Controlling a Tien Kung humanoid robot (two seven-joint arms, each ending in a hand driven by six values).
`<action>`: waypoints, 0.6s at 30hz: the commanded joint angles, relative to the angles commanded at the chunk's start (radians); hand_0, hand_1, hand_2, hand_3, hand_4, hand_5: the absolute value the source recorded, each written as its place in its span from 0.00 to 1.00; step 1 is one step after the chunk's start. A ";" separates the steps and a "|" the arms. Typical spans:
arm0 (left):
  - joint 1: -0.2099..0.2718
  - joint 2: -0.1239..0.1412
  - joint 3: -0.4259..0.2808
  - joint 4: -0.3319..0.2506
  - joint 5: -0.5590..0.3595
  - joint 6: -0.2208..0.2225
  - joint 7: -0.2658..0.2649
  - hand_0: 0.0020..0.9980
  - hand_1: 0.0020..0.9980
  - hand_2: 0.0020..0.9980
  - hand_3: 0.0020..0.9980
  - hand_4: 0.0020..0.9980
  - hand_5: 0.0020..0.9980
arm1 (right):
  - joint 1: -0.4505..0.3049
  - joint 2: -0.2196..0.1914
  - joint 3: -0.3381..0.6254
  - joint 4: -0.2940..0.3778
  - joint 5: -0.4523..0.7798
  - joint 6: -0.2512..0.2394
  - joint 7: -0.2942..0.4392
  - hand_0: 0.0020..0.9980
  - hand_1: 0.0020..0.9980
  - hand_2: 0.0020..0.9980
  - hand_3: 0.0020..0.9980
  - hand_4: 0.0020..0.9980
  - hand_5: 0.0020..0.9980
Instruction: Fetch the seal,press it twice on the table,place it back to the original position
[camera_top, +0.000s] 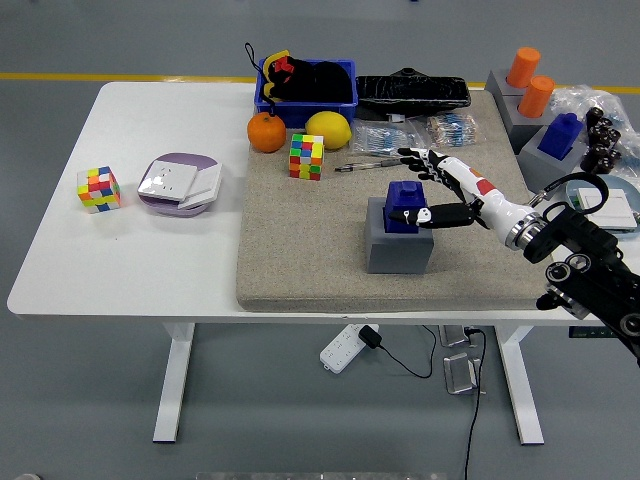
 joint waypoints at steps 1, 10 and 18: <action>0.001 0.000 -0.001 0.000 0.001 0.000 0.000 0.86 0.83 0.82 0.84 0.84 0.50 | -0.005 -0.008 0.017 0.008 -0.012 0.020 -0.013 0.97 0.97 0.96 0.98 1.00 0.43; 0.001 0.001 -0.011 0.000 0.003 0.000 0.000 0.86 0.83 0.82 0.84 0.84 0.50 | -0.066 -0.094 0.166 0.053 -0.103 0.095 -0.078 1.00 1.00 1.00 1.00 1.00 0.58; 0.001 0.002 -0.018 0.002 0.002 -0.001 0.000 0.86 0.83 0.82 0.84 0.84 0.50 | -0.100 -0.166 0.281 0.027 -0.152 0.111 -0.140 1.00 1.00 0.99 1.00 1.00 0.58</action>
